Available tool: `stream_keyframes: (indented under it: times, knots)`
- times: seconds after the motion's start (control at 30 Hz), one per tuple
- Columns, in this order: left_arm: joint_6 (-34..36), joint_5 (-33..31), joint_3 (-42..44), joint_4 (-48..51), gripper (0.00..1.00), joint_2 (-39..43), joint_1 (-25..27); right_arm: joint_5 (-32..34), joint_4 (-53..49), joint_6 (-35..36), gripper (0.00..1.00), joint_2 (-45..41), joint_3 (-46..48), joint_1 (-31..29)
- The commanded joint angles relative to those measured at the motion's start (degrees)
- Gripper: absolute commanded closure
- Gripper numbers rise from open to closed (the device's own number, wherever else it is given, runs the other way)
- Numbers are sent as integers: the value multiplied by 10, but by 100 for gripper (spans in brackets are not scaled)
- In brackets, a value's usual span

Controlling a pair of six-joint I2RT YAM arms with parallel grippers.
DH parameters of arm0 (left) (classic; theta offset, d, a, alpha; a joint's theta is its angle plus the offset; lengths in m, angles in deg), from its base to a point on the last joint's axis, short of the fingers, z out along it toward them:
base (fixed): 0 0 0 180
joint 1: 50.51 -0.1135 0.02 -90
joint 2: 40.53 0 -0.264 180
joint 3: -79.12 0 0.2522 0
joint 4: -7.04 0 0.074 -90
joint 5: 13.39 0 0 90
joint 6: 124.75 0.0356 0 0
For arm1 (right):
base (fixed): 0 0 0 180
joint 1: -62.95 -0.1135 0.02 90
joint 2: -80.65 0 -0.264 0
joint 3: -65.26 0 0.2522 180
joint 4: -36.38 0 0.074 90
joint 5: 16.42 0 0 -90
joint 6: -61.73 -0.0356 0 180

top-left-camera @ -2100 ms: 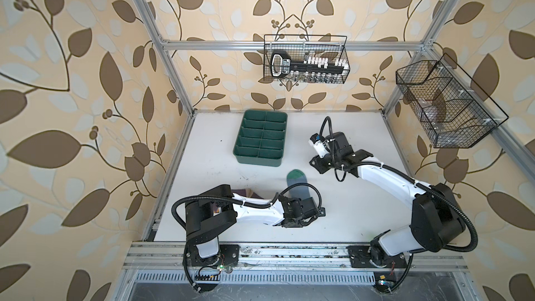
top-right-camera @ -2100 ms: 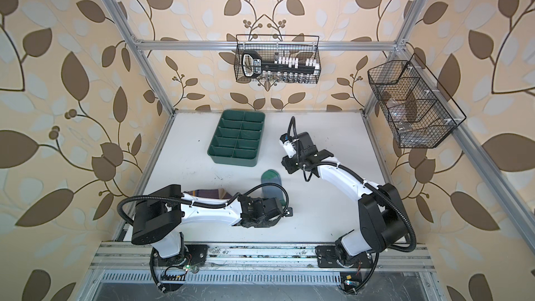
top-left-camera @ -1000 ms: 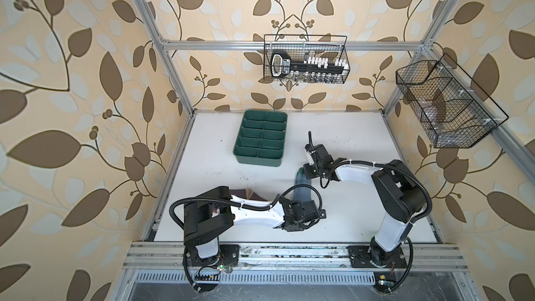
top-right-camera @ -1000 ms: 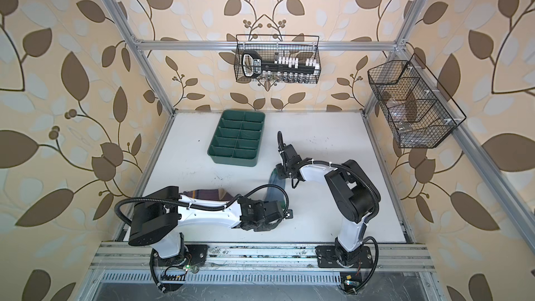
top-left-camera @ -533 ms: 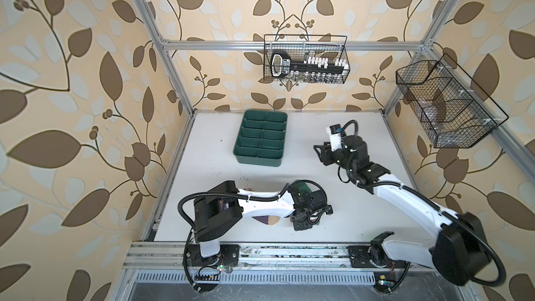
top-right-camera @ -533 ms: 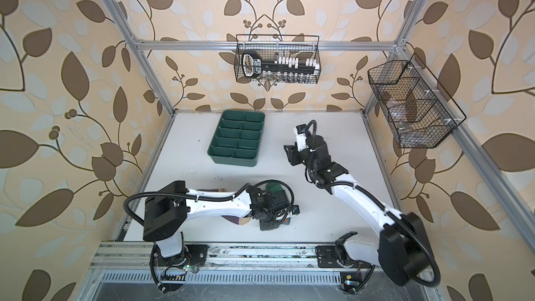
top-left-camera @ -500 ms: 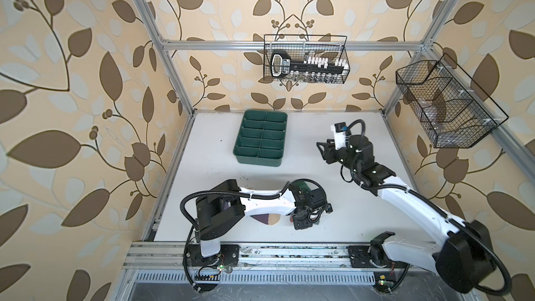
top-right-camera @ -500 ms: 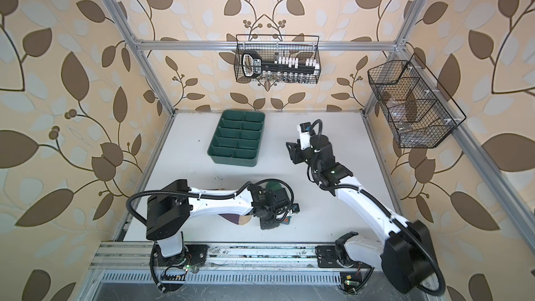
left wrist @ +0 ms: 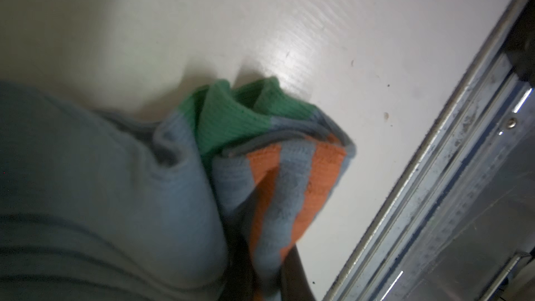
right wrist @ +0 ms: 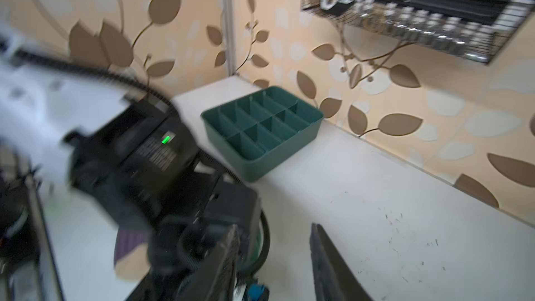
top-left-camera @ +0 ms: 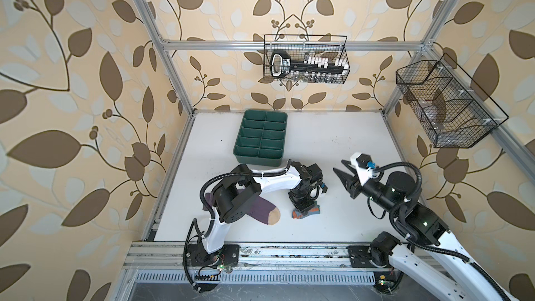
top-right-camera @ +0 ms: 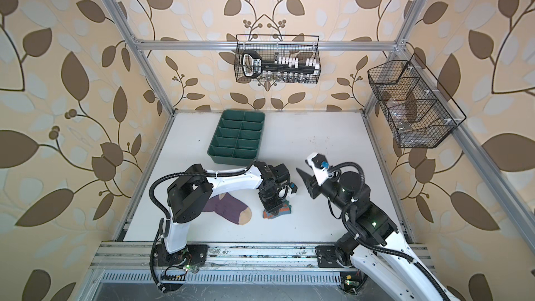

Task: Roll the socks
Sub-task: 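Grasp the roll again with the right gripper beside the left gripper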

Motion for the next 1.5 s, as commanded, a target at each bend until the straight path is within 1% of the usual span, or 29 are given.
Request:
stream_keyframes:
  times: [0.0, 0.07, 0.13, 0.2, 0.27, 0.3, 0.37, 0.43, 0.57, 0.63, 0.73, 0.8, 0.9, 1.0, 1.1, 1.13, 1.2, 1.3, 1.37, 1.43, 1.47]
  knots:
    - [-9, 2, 6, 21, 90, -47, -23, 18, -155, 139, 58, -14, 6, -89]
    - [-9, 5, 5, 19, 89, -51, -32, 34, -194, 180, 58, -7, 15, -162]
    - [-6, 7, 2, 21, 89, -54, -37, 85, -190, 193, 56, 11, 34, -232]
    - [-1, 8, -3, 27, 89, -58, -41, 156, -188, 217, 55, 53, 49, -298]
    - [1, 11, -4, 28, 88, -62, -45, 229, -162, 238, 55, 108, 66, -337]
    - [2, 12, -5, 29, 88, -64, -46, 253, -137, 249, 55, 142, 79, -346]
    - [4, 13, -7, 32, 88, -68, -49, 286, -70, 261, 55, 203, 96, -350]
    - [6, 14, -6, 32, 88, -69, -50, 301, 9, 271, 56, 267, 108, -350]
    - [9, 16, 0, 31, 88, -63, -51, 304, 158, 305, 55, 354, 144, -340]
    - [11, 19, 1, 33, 88, -62, -51, 295, 207, 317, 55, 393, 153, -325]
    - [13, 25, 2, 34, 88, -62, -51, 280, 242, 332, 56, 444, 150, -295]
    - [14, 27, 0, 34, 88, -63, -51, 266, 242, 338, 59, 467, 144, -278]
    - [15, 29, -1, 35, 88, -61, -51, 243, 215, 331, 67, 500, 134, -261]
    - [18, 27, -3, 40, 86, -55, -50, 231, 160, 309, 82, 535, 111, -260]
    - [22, 33, 0, 38, 82, -41, -49, 219, 136, 291, 98, 566, 100, -261]
    - [23, 37, 2, 36, 80, -35, -48, 216, 131, 286, 100, 573, 96, -261]
    - [26, 38, 6, 33, 78, -23, -44, 215, 121, 275, 100, 583, 92, -261]
    - [27, 44, 13, 29, 73, -9, -43, 212, 105, 261, 100, 577, 90, -262]
    - [27, 41, 16, 23, 74, -3, -43, 215, 93, 253, 100, 561, 89, -264]
    - [27, 34, 16, 23, 77, -6, -43, 223, 75, 247, 100, 536, 87, -268]
    - [25, 28, 14, 25, 79, -10, -43, 227, 64, 245, 94, 515, 89, -270]
